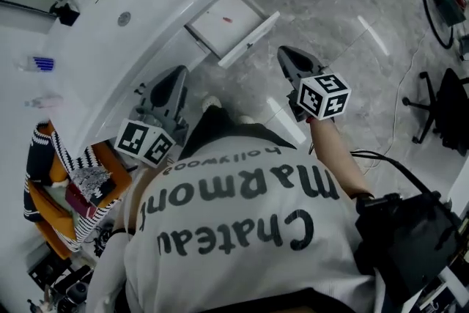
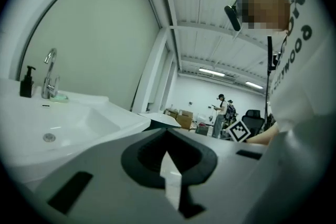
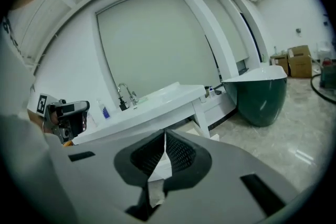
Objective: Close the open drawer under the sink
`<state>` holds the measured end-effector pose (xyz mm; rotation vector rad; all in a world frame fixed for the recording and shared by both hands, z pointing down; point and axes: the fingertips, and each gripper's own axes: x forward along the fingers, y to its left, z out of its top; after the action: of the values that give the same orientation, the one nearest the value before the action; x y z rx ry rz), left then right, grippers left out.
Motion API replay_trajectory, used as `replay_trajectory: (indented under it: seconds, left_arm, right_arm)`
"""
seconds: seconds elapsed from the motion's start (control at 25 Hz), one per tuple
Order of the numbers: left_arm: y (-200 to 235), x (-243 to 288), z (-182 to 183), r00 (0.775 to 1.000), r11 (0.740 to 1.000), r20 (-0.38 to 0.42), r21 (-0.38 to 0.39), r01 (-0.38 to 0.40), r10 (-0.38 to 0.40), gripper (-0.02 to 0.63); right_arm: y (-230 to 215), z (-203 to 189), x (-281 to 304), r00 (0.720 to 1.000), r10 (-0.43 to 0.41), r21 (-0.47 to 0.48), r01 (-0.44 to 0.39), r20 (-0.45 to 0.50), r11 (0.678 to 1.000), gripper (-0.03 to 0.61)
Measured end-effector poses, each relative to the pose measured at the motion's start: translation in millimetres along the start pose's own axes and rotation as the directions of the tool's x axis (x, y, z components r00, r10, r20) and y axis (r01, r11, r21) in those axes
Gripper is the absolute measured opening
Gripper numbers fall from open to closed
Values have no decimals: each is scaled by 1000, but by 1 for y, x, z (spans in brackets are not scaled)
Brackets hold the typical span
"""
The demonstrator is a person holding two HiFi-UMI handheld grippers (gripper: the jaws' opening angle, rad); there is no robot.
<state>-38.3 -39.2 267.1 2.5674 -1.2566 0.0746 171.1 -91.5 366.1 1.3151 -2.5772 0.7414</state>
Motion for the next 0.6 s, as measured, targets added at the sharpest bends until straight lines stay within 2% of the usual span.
replay_trajectory:
  seconds: [0.12, 0.4, 0.48, 0.6]
  left_arm:
    - [16, 15, -5, 1000, 1000, 0, 13, -22, 22, 8]
    - [33, 62, -24, 995, 998, -88, 33, 59, -56, 8]
    - [37, 71, -30, 992, 997, -103, 29, 76, -72, 8]
    - [48, 84, -40, 991, 997, -111, 15, 74, -72, 8]
  right_arm:
    - [-5, -12, 7, 1000, -6, 14, 6, -27, 1000, 12]
    - [-29, -51, 27, 995, -34, -3, 34, -97, 999, 21]
    - [-36, -65, 36, 993, -29, 27, 32, -111, 999, 87]
    - [-47, -84, 55, 990, -22, 40, 28, -136, 999, 97]
